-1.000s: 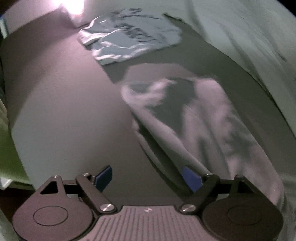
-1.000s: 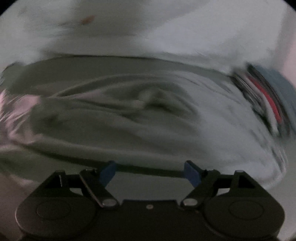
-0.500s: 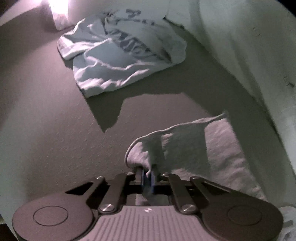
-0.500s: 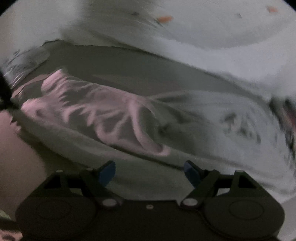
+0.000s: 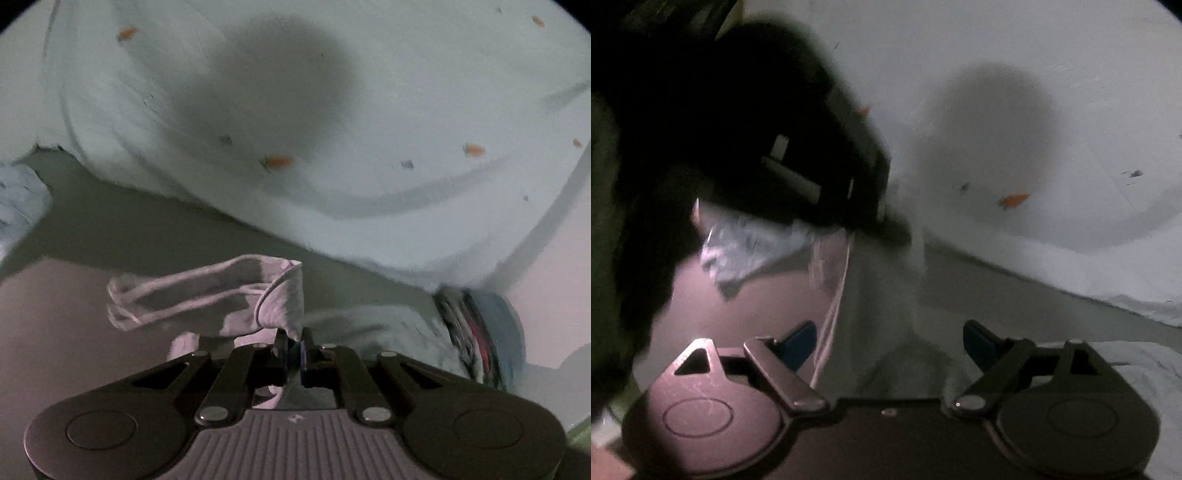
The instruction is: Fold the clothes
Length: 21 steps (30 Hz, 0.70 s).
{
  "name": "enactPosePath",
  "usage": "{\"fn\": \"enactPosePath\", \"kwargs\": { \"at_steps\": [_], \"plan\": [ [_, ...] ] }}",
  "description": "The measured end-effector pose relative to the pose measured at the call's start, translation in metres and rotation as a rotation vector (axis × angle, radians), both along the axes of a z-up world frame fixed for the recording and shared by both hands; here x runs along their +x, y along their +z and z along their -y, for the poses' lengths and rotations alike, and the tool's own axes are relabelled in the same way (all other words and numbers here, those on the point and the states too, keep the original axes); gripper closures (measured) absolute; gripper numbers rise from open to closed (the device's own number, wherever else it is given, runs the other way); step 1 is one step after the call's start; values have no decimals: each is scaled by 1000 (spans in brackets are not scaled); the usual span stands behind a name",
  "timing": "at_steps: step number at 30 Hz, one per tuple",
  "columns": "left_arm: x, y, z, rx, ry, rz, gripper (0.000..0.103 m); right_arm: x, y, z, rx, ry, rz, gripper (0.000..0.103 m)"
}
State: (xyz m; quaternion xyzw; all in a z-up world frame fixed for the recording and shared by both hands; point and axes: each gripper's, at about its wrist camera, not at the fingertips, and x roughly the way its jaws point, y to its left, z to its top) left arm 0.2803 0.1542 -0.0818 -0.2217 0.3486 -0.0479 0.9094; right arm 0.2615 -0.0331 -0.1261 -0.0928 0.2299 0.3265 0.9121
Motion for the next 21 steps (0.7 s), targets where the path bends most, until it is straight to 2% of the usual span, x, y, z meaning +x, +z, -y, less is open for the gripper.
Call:
{"fn": "enactPosePath", "kwargs": {
  "at_steps": [2, 6, 8, 10, 11, 12, 13, 14, 15, 19, 21],
  "plan": [
    [-3, -8, 10, 1, 5, -42, 97, 4, 2, 18, 51, -1, -19, 25],
    [-12, -25, 10, -106, 38, -116, 97, 8, 0, 46, 134, 7, -103, 28],
    [-13, -31, 9, -125, 32, -135, 95, 7, -1, 45, 128, 44, -122, 28],
    [-15, -31, 16, -100, 16, -135, 92, 2, -2, 39, 104, 83, -113, 28],
    [-17, -30, 20, -90, 6, -134, 91, -1, -2, 36, 93, 109, -104, 36],
    [-17, -29, 22, -76, 1, -142, 96, -2, -3, 33, 71, 136, -99, 53],
    [-18, -29, 21, -66, -3, -147, 93, -4, -6, 30, 28, 139, -88, 81],
    [-20, -30, 18, -64, -9, -147, 80, -6, -10, 27, -25, 121, -69, 103],
    [-21, -30, 16, -61, -15, -148, 72, -7, -15, 25, -56, 112, -74, 103],
    [-28, -37, -2, -88, 27, -157, 69, 8, -33, 40, -74, -20, -205, 102],
    [-28, -43, -11, -81, 61, -183, 69, 14, -41, 42, -107, -84, -243, 94]
  ]
}}
